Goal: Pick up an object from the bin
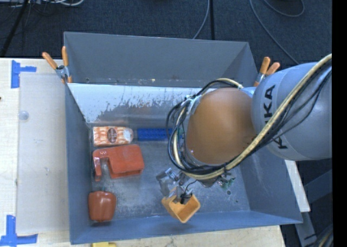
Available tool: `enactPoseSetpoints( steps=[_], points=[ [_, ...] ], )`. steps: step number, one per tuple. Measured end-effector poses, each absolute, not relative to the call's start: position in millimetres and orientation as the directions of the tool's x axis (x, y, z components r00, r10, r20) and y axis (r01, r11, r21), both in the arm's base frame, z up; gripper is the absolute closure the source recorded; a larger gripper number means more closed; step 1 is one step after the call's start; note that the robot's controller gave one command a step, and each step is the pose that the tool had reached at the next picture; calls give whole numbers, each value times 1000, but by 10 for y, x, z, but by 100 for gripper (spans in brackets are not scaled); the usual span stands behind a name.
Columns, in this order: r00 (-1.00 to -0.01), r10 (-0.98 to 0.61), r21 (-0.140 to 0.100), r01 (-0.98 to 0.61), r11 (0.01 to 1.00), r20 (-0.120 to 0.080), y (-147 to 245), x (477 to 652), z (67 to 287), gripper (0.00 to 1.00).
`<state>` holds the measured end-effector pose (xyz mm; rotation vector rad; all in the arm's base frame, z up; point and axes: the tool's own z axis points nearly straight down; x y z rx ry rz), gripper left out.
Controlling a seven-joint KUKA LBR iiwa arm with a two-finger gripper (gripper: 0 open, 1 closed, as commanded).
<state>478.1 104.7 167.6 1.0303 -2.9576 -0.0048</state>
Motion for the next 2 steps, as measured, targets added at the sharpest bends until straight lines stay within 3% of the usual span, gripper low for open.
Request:
enactPoseSetpoints(
  steps=[1, 2],
  points=[
    [-784, -621, 7, -621, 784, 11, 1049, 4783, 1698, 100],
    [-700, -715, 6, -715, 700, 5, 974, 5017, 2118, 100]
  ],
)
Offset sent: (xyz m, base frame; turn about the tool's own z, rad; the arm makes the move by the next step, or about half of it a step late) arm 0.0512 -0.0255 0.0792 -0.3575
